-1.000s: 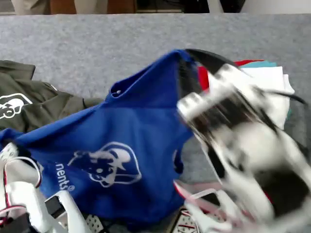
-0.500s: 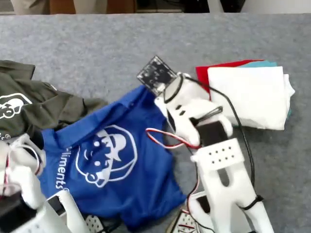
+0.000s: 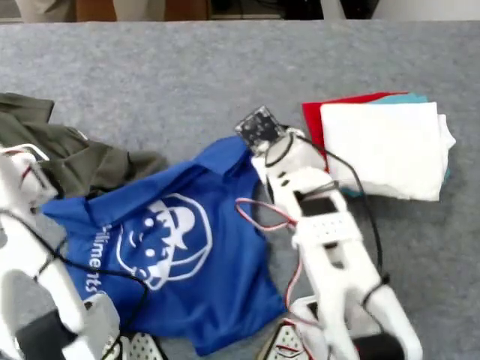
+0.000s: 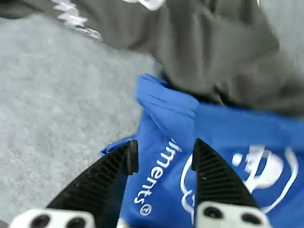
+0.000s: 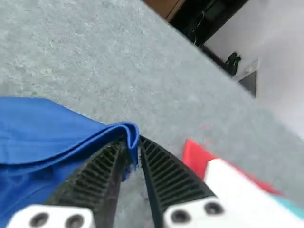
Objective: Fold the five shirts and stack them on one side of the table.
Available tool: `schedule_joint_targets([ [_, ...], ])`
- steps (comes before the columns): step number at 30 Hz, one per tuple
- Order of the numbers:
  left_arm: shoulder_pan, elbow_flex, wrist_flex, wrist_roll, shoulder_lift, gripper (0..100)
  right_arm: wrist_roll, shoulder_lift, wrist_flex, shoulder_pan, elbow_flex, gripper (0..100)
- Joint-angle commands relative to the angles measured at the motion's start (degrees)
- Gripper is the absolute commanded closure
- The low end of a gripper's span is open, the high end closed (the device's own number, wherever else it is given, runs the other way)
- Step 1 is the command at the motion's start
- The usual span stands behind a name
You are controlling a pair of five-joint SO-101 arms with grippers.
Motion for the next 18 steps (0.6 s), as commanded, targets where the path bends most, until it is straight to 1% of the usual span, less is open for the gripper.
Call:
schedule_joint_targets([
  [1, 3.5, -2.9, 0.0, -6.8, 2.8, 81, -0.4, 7.0, -0.8, 0.4, -4.4, 99.7],
  [4, 2.6, -1.3, -4.3, -6.9, 4.3, 80, -0.4, 10.9, 2.4, 0.7, -7.4, 99.7],
  [6, 1.6, -0.5, -6.5, -4.3, 5.8, 77, -0.4, 12.2, 2.5, 0.4, -7.4, 99.7],
  [9, 1.8, -0.7, -8.7, -0.2, 9.6, 77, -0.3, 12.9, 2.5, 0.2, -7.6, 99.7],
  [11, 4.0, -1.8, -8.8, 2.5, 12.7, 77, -0.7, 13.0, 2.5, 0.2, -7.8, 99.7],
  [15, 8.4, -3.5, -8.8, 7.0, 19.0, 77, -0.8, 13.1, 2.5, -2.1, -7.5, 99.7],
  [18, 9.1, -5.1, -8.9, 9.2, 23.2, 77, -0.7, 13.1, 2.5, -3.1, -7.4, 99.7],
])
